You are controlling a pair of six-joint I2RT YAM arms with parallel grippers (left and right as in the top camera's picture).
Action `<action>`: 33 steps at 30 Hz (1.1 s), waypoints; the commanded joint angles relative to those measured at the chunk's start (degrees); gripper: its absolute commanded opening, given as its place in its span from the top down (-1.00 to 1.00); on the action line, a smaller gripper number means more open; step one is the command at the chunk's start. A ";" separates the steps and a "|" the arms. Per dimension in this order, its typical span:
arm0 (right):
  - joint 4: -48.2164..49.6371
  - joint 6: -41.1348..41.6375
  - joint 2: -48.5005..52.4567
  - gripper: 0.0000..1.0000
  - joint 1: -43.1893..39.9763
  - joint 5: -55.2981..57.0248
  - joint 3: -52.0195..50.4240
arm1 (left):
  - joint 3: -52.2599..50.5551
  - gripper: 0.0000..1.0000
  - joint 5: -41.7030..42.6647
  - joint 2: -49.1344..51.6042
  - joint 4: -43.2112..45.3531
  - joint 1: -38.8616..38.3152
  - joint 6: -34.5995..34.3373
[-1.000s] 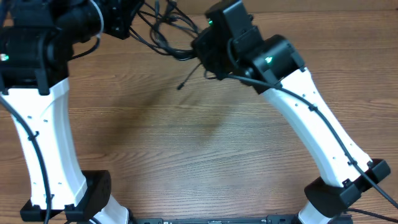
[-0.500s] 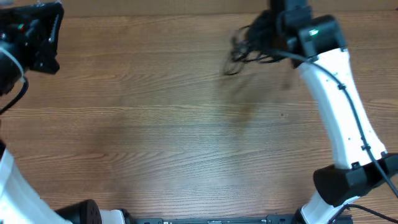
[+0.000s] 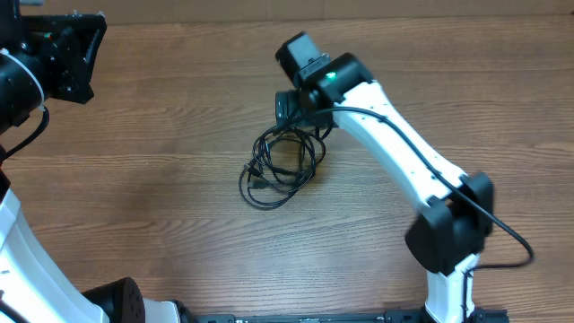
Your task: Untangle cables
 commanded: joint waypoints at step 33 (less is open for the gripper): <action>10.21 -31.67 1.03 0.08 3.58 -4.09 -18.38 | 0.28 0.92 0.39 -0.72 -3.52 -0.11 4.66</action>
